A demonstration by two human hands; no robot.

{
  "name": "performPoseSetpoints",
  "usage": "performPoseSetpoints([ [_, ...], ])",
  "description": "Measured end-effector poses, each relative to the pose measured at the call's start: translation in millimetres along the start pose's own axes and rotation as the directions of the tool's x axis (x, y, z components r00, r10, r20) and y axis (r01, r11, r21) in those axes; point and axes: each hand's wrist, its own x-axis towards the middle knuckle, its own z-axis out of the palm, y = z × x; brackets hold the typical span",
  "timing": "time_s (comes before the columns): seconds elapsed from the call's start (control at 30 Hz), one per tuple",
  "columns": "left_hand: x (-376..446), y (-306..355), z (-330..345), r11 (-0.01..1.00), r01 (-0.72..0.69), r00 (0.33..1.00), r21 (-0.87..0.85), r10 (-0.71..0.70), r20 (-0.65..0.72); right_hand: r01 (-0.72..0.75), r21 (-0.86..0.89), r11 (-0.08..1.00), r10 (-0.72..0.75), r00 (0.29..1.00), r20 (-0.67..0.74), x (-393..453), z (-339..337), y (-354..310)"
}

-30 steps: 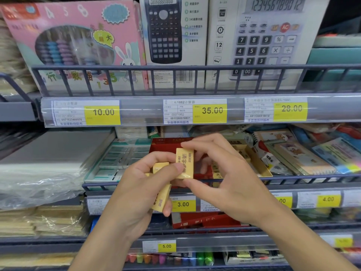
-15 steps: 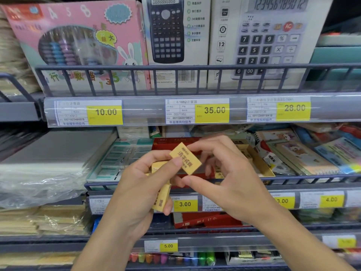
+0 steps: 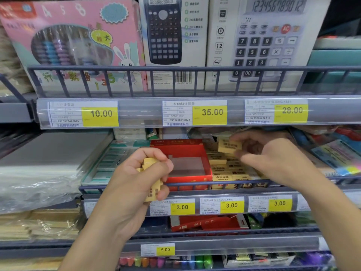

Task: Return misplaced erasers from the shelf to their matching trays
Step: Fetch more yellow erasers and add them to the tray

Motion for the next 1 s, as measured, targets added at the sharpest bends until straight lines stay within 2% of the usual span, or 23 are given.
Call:
performPoseSetpoints([
  [0.13,2,0,4,0.999,-0.022,0.999,-0.025,0.023,0.023,0.011,-0.117,0.993,0.011,0.983,0.185,5,1,7],
  [0.23,3,0,5,0.999,-0.018,1.000,-0.029,0.018,0.011,0.066,-0.156,0.986,-0.025,0.969,0.247,8,8,9],
  [0.53,2,0,6,0.996,-0.014,1.000,-0.085,0.014,-0.011,0.129,-0.171,0.977,-0.084,0.965,0.248,16,25,12],
  [0.6,3,0,8,0.994,-0.022,0.999,-0.109,0.018,-0.036,0.132,-0.226,0.965,-0.072,0.964,0.257,15,23,7],
  [0.67,4,-1,10,0.992,-0.024,0.998,-0.125,0.017,-0.058,0.141,-0.280,0.949,-0.095,0.980,0.174,6,22,-4],
  [0.7,4,-2,12,0.991,-0.025,0.998,-0.131,0.017,-0.065,0.165,-0.234,0.958,-0.149,0.985,0.086,-1,24,-12],
  [0.77,4,-3,15,0.987,-0.036,0.996,-0.154,0.024,-0.082,0.296,0.010,0.955,-0.294,0.954,-0.062,-21,32,-34],
  [0.83,4,-4,20,0.981,-0.052,0.995,-0.187,0.034,-0.098,0.418,0.253,0.872,-0.407,0.908,-0.098,-42,44,-60],
  [0.9,3,-5,23,0.979,-0.059,0.992,-0.193,0.036,-0.118,0.445,0.322,0.836,-0.446,0.892,-0.073,-53,60,-77],
  [1.0,0,-6,27,0.974,-0.076,0.991,-0.213,0.050,-0.125,0.419,0.325,0.848,-0.408,0.907,-0.105,-56,80,-89],
])
